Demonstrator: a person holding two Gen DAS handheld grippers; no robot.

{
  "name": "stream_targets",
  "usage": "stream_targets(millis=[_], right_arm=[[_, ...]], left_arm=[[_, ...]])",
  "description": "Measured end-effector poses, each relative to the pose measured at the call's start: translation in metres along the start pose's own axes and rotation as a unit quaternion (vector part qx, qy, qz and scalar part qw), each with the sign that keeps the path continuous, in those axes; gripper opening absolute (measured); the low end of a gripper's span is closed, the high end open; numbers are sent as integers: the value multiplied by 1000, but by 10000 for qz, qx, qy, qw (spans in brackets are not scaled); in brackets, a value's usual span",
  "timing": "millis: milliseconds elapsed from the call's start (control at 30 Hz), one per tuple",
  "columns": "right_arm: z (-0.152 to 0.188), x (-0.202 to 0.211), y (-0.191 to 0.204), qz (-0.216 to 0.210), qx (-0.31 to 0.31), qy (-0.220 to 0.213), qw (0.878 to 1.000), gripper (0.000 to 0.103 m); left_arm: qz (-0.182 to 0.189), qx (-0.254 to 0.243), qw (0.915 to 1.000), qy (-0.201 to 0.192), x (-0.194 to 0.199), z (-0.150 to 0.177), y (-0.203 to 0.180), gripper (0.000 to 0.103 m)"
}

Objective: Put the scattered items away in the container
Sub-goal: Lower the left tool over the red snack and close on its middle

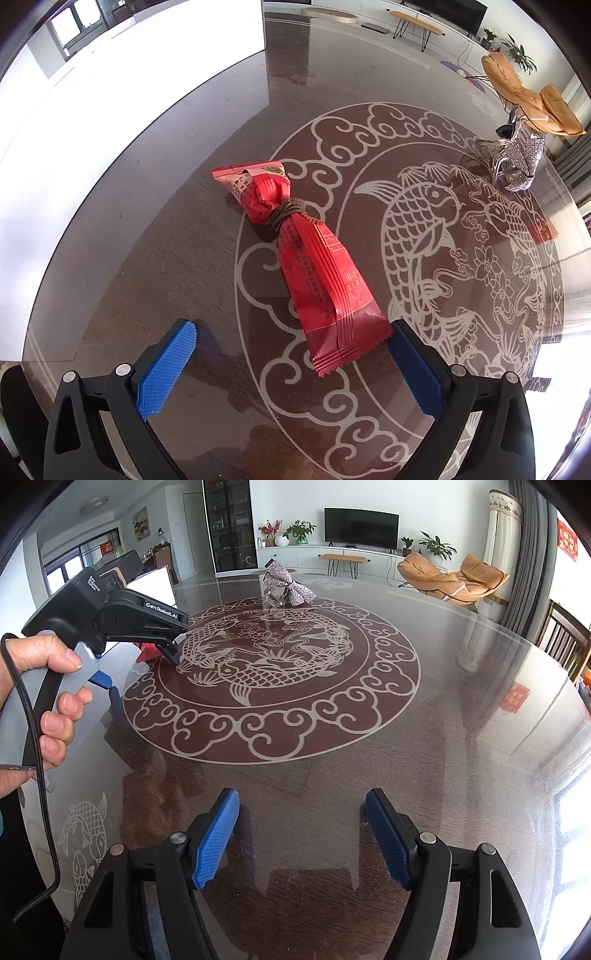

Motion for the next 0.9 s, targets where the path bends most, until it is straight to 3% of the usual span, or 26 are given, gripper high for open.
stream_targets(millis=[333, 733, 900], right_arm=[[1, 1, -2, 38, 31, 12, 10000, 73], [2, 1, -2, 73, 59, 24, 10000, 73], [2, 1, -3, 100, 82, 34, 9999, 73]], left_arm=[[193, -571, 9975, -361, -2, -5, 18, 103], [224, -694, 9968, -322, -10, -17, 45, 103], [196, -642, 9973, -310, -13, -44, 37, 103]])
Point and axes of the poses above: each gripper's, at about its wrist camera, not at the fingertips, and x roughly against the way its jaws point, y to its left, z to its underside, the point moved 6 cm from there along -x, roughly the way its jaws point, and after that the axes turned 3 degrees about -z, right-handed, at the moved point
